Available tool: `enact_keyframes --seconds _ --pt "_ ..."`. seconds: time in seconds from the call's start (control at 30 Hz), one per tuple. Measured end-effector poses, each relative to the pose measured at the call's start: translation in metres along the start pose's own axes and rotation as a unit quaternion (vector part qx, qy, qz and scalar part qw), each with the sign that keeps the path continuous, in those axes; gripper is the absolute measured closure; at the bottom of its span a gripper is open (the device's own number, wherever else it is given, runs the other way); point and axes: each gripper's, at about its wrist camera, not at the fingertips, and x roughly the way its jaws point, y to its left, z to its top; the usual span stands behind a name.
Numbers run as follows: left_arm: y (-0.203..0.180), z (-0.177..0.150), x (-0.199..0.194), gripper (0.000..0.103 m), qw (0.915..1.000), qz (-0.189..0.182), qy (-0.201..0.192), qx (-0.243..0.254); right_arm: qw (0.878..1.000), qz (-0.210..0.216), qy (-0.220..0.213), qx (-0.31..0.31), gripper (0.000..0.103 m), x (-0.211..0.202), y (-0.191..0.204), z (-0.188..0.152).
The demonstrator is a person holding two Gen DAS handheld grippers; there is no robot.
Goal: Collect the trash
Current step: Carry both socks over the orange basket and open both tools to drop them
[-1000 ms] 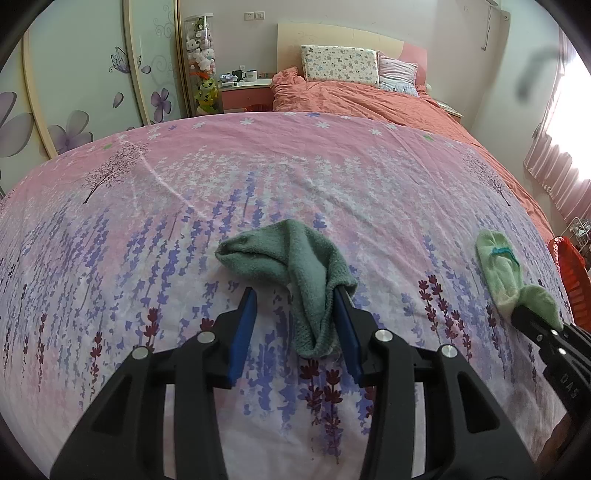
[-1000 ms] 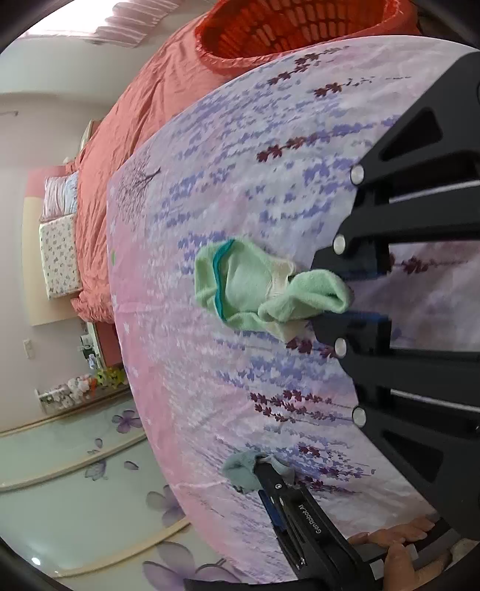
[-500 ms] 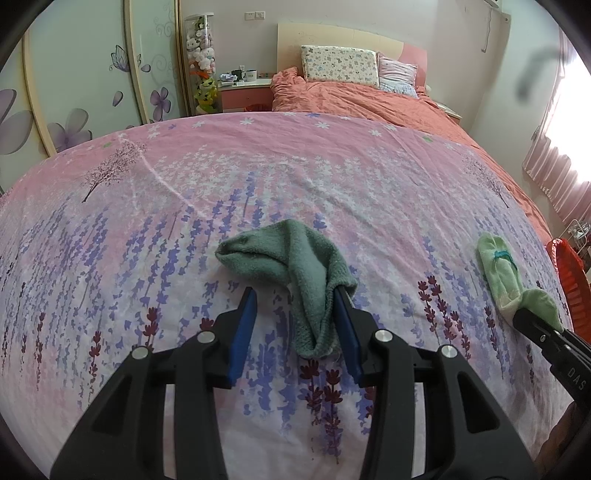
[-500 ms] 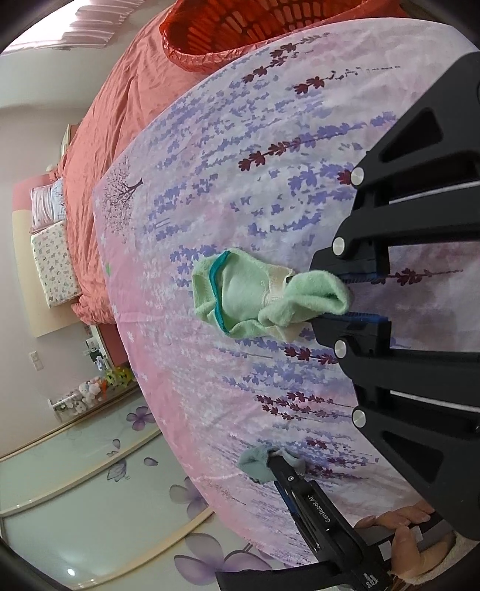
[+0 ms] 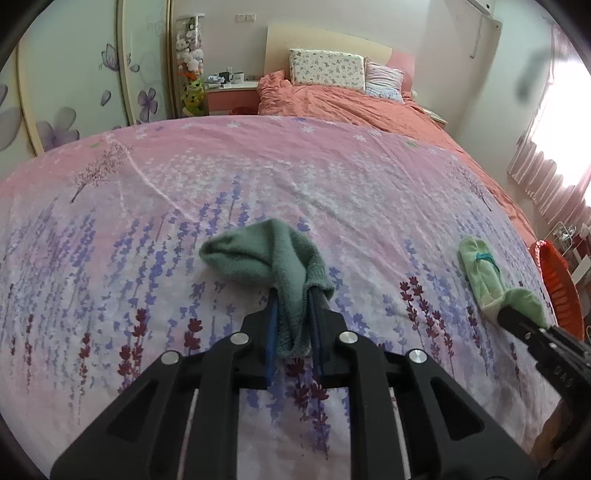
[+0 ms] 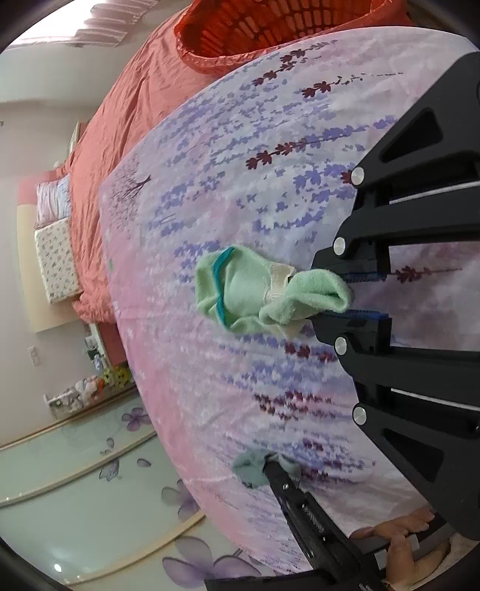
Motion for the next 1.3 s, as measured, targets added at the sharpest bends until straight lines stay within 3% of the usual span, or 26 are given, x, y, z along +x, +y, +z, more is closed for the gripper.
enact_keyframes --seconds 0.23,0.53,0.87,1.03,1.3 --pt "-0.016 0.008 -0.04 0.089 0.999 -0.022 -0.037 0.016 0.998 0.006 -0.058 0.009 0.092 -0.055 -0.018 0.011" --pt "-0.094 0.022 -0.094 0.089 0.9916 -0.094 -0.068 0.058 0.992 -0.001 -0.123 0.038 0.092 -0.13 -0.059 0.019" --pt "-0.232 0.016 -0.114 0.089 0.9664 -0.195 -0.067 0.153 0.981 -0.045 -0.167 0.085 0.092 -0.176 -0.13 0.019" --pt "-0.296 0.005 -0.102 0.089 0.9522 -0.227 -0.054 0.197 0.975 -0.056 -0.176 0.12 0.092 -0.181 -0.166 0.019" --pt "-0.357 0.001 -0.07 0.088 0.9389 -0.258 -0.028 0.226 0.968 -0.069 -0.181 0.159 0.092 -0.177 -0.209 0.019"
